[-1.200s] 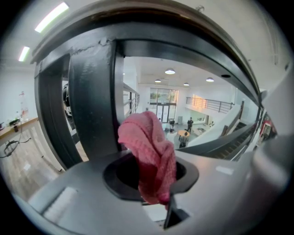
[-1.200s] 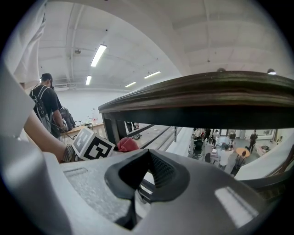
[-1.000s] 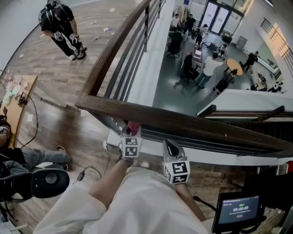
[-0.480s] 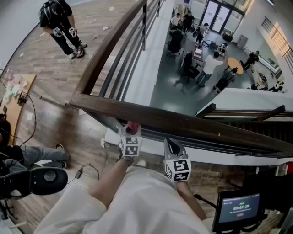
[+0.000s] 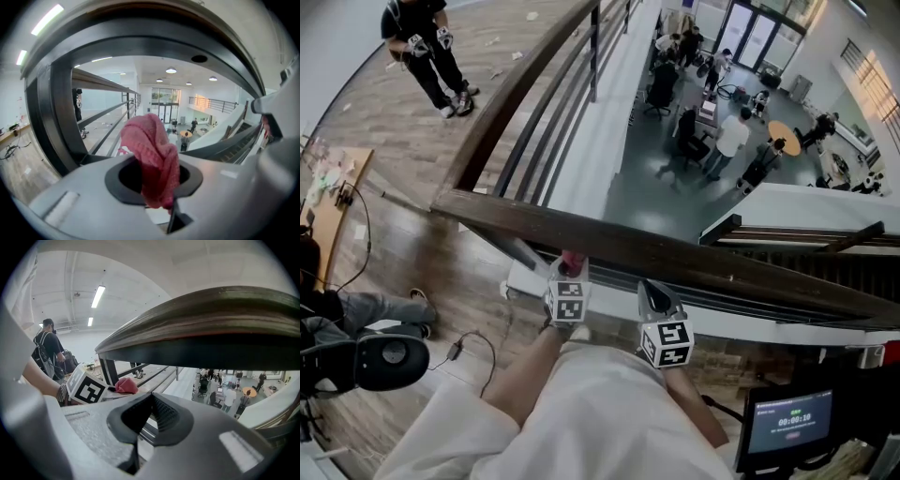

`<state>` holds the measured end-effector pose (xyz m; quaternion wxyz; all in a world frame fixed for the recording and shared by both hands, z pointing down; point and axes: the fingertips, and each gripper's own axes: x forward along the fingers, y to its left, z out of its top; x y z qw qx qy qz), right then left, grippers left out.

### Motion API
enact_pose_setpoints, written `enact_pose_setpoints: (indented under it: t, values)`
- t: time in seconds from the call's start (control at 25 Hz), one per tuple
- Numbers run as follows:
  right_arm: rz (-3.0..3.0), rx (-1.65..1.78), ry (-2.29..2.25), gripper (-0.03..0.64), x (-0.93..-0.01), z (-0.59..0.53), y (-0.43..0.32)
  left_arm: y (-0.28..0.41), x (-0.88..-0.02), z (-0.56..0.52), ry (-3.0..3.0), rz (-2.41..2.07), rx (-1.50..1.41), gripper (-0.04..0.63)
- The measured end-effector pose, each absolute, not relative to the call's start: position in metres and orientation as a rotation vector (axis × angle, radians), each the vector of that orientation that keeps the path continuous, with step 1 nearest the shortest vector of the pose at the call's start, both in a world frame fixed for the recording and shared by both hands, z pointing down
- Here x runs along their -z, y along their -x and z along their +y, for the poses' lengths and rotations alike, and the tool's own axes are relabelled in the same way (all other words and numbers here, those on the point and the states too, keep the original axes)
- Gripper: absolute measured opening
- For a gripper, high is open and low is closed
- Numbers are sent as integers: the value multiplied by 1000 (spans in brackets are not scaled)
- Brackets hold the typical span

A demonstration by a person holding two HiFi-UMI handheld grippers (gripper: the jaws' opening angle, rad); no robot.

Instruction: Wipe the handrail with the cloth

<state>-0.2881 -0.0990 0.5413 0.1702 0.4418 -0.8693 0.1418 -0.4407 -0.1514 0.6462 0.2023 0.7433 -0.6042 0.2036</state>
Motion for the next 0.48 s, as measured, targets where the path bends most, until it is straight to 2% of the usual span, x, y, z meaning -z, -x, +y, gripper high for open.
enact_pose_setpoints:
  t: [0.48]
  values:
    - [-2418, -405, -1311, 3, -552, -110, 266, 401, -657, -148, -2173, -1563, -621, 104]
